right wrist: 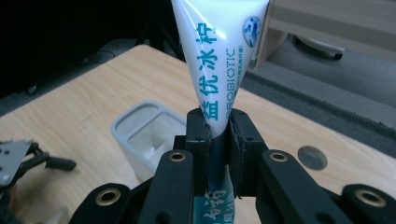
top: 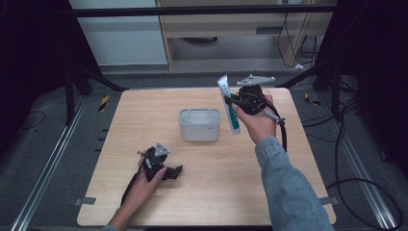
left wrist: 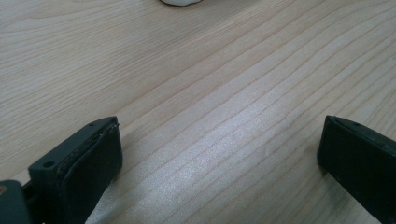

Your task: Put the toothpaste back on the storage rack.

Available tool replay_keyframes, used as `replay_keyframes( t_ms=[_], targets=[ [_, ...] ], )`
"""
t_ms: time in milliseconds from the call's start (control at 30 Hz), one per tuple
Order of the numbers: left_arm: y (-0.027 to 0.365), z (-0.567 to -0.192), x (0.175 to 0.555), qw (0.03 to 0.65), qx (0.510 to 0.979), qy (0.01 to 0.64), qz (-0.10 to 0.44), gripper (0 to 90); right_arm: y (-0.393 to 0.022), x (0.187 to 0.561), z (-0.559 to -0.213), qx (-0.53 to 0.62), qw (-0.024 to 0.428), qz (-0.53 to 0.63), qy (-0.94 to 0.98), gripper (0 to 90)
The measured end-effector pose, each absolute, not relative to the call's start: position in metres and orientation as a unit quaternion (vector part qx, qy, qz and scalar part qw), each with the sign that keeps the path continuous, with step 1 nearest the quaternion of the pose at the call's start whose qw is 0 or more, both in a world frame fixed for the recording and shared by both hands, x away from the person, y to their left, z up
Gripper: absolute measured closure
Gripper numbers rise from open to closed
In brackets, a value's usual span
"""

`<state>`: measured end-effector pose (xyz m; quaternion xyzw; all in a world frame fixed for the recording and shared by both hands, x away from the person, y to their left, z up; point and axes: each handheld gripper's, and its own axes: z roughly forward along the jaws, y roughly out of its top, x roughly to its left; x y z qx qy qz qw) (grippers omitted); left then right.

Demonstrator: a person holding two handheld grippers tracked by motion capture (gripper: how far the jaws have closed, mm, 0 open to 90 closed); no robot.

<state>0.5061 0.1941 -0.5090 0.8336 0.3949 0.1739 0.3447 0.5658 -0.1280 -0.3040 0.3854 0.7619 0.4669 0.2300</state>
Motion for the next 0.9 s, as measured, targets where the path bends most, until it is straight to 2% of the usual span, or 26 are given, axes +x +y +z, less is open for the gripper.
replay_keyframes(
  t_ms=[500, 900],
  targets=[
    [0.194, -0.509, 0.506, 0.345, 0.834, 0.395, 0.173, 0.0, -0.096, 0.585, -0.296, 0.376, 0.248, 0.492, 0.745, 79.7],
    [0.194, -0.509, 0.506, 0.344, 0.834, 0.395, 0.173, 0.0, -0.086, 0.596, -0.29, 0.386, 0.266, 0.501, 0.728, 79.6]
  ],
)
